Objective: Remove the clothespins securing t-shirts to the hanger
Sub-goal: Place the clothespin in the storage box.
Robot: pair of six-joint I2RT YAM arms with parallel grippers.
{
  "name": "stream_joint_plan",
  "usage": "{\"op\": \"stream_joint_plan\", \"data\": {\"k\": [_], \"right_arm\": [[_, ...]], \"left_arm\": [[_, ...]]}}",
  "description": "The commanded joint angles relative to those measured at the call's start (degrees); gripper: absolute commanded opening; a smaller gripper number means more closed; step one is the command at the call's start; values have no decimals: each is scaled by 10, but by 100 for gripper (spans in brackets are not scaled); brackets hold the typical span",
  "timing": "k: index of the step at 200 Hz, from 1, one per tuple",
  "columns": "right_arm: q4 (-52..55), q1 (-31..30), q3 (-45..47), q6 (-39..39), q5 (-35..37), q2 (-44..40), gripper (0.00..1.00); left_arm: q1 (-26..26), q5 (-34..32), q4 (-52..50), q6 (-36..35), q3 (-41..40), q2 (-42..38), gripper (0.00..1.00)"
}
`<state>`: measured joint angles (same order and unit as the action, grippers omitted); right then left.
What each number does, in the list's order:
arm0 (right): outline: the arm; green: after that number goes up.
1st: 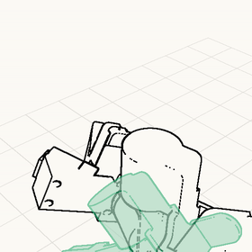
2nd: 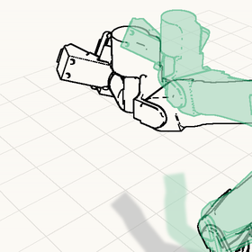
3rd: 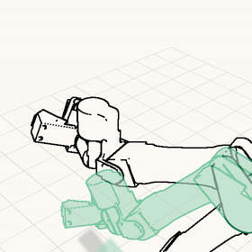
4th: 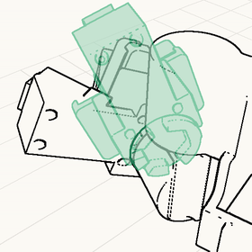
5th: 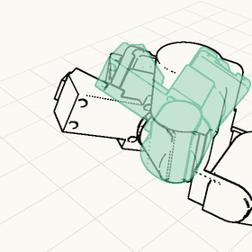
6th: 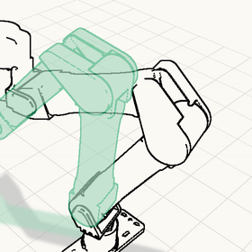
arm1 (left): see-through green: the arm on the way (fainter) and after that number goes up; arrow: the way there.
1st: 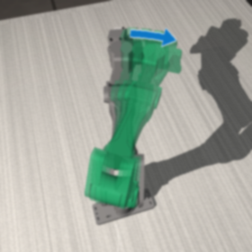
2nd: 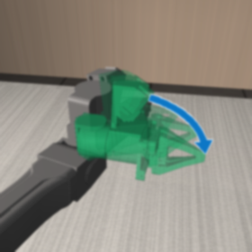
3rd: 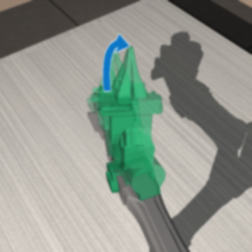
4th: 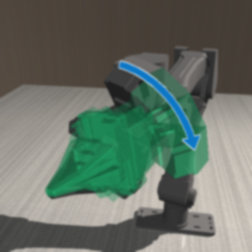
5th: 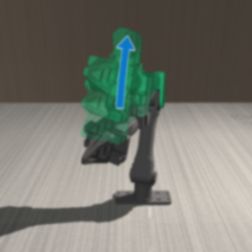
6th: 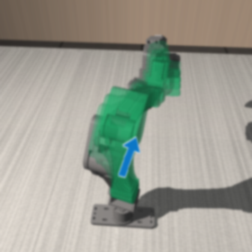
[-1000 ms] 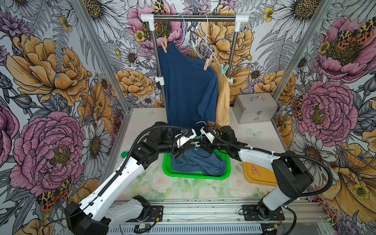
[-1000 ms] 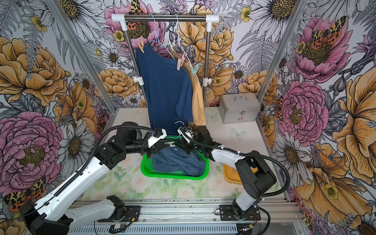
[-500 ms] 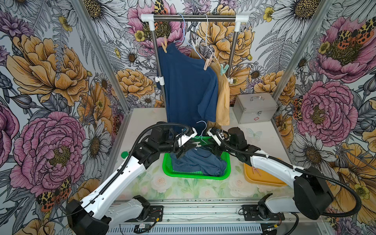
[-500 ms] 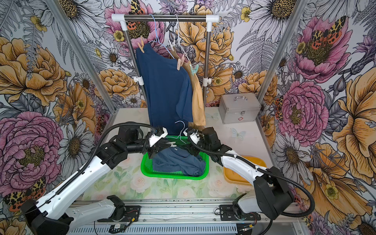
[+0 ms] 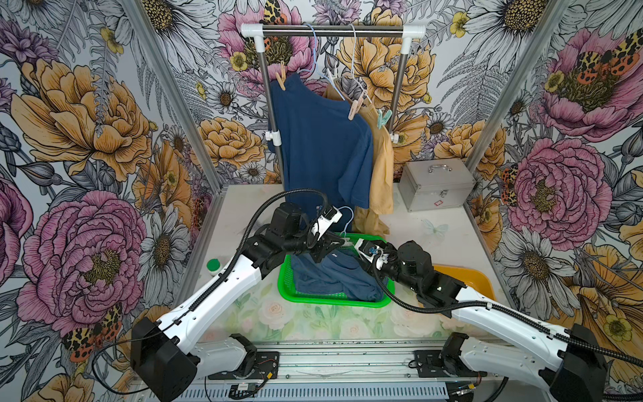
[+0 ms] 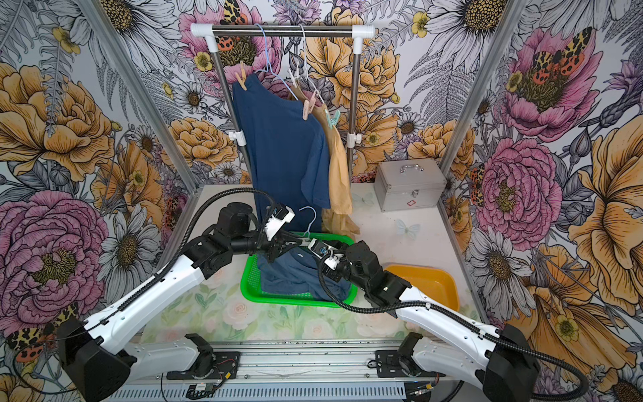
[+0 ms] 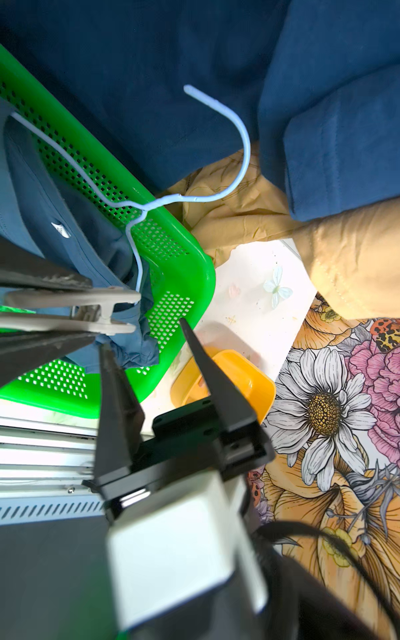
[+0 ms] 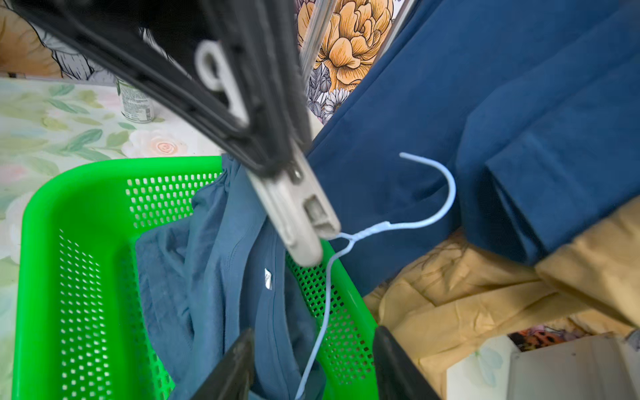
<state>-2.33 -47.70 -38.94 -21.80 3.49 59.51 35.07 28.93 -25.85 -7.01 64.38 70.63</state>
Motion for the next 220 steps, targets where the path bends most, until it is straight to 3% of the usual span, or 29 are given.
{"op": "stream_joint_plan", "data": {"k": [1, 91, 160, 220], "right_arm": [[-83, -27, 7, -61, 95, 15, 56], [-183, -47, -27, -113, 148, 93, 54], [-170, -36, -46, -105, 69, 92, 45], [-149, -11, -81, -108, 42, 122, 37]], "left_arm": [[-1, 1, 19, 60, 26, 9, 15], [-16, 10, 20, 103, 31, 20, 14], [-24, 26, 20, 120, 37, 34, 14], [-25, 32, 20, 125, 36, 35, 14]]}}
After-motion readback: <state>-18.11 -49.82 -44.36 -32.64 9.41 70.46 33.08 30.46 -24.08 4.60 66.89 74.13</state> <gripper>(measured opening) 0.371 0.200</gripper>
